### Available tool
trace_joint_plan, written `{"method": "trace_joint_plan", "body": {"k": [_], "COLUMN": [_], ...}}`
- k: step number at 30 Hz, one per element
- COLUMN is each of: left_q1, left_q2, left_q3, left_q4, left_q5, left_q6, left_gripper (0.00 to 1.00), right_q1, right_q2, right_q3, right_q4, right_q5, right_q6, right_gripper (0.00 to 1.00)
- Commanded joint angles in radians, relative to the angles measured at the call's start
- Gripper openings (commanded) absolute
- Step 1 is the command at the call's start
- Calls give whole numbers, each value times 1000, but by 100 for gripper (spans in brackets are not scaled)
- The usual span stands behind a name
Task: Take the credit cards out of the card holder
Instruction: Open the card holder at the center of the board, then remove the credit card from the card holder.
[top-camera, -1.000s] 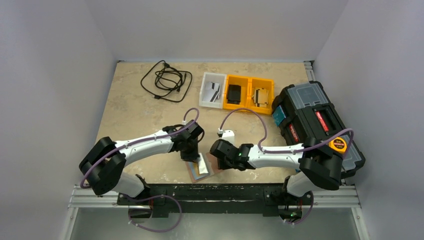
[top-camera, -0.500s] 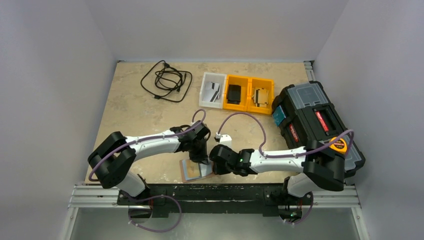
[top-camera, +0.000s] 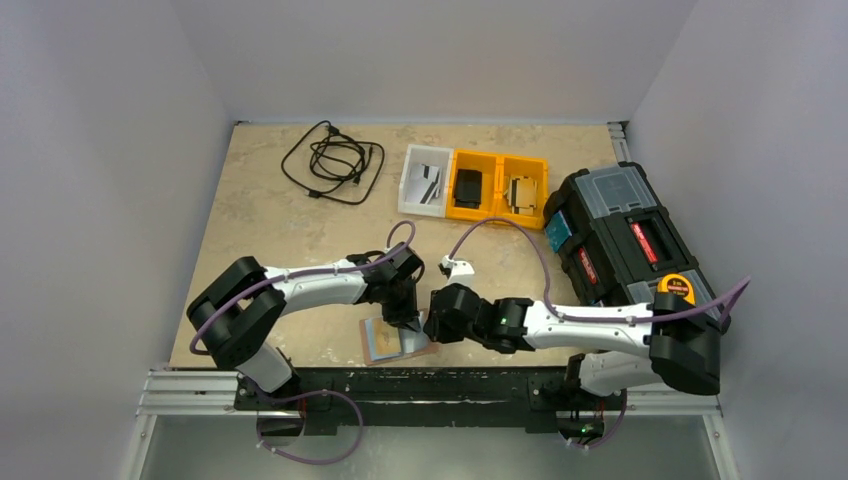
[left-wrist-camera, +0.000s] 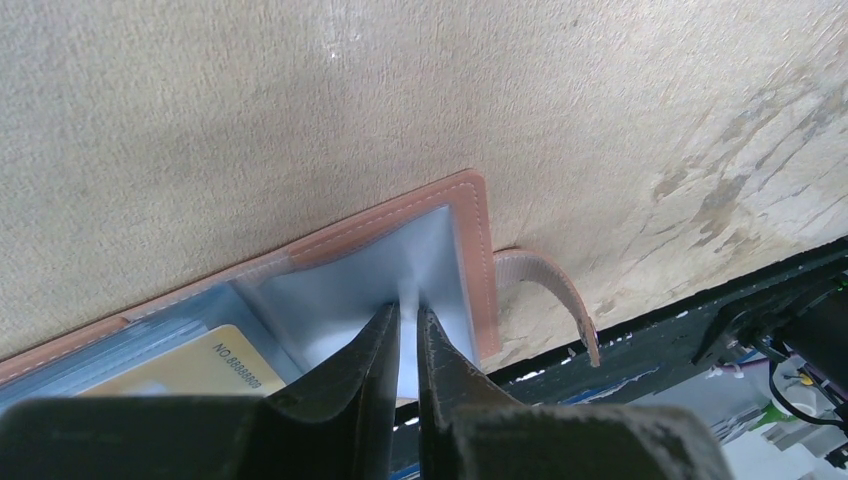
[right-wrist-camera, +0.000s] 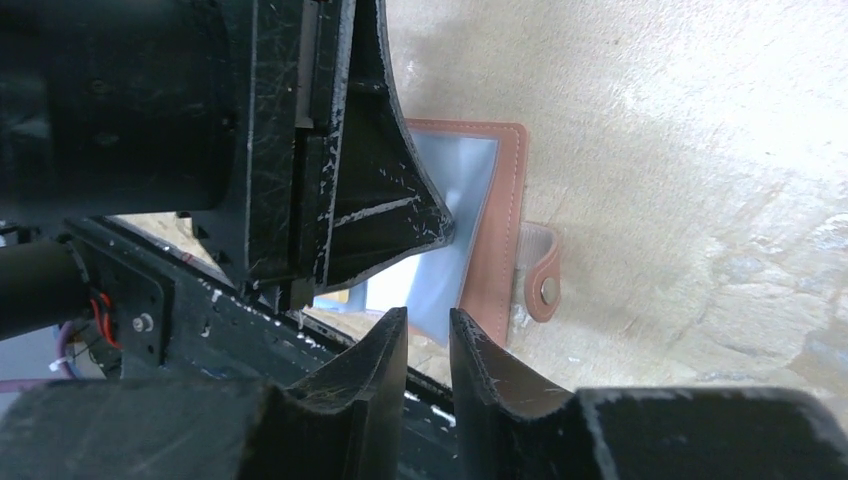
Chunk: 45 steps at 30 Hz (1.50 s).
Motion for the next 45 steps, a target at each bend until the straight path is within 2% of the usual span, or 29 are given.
{"method": "trace_joint_plan", "body": {"k": [1,11,17,22,30,38,45], "left_q1": [-5,-3,1,17,84,92,92], "left_q2": [-6,-63,-209,-348,-458,-441,-439], "left_q3": [-13,-2,22,-72,-188,-190,-175], "left_q4": [12,-43,-178,-252,-281,-251,-248], "left_q5": [-12,-39,-132,-216,-278,-259,-248], "left_q6": [4,21,47,31,2,9,15], "left_gripper": [12,12,20,22,18,13,11], "right_q1": [5,5,5,4,5,2,-13], "right_q2": [59,170,199,212,218,309,342], "right_q3": [-3,-15,-63,-39,75,155,132], "right_q4": [107,161,198,172,138,168,206], "right_q5": [-22,-61,-104,-93,-119,-189,-224], "right_q6": [-2,34,69,56,6,-26,-5], "right_gripper": [21,13,11,10,16,30,36]}}
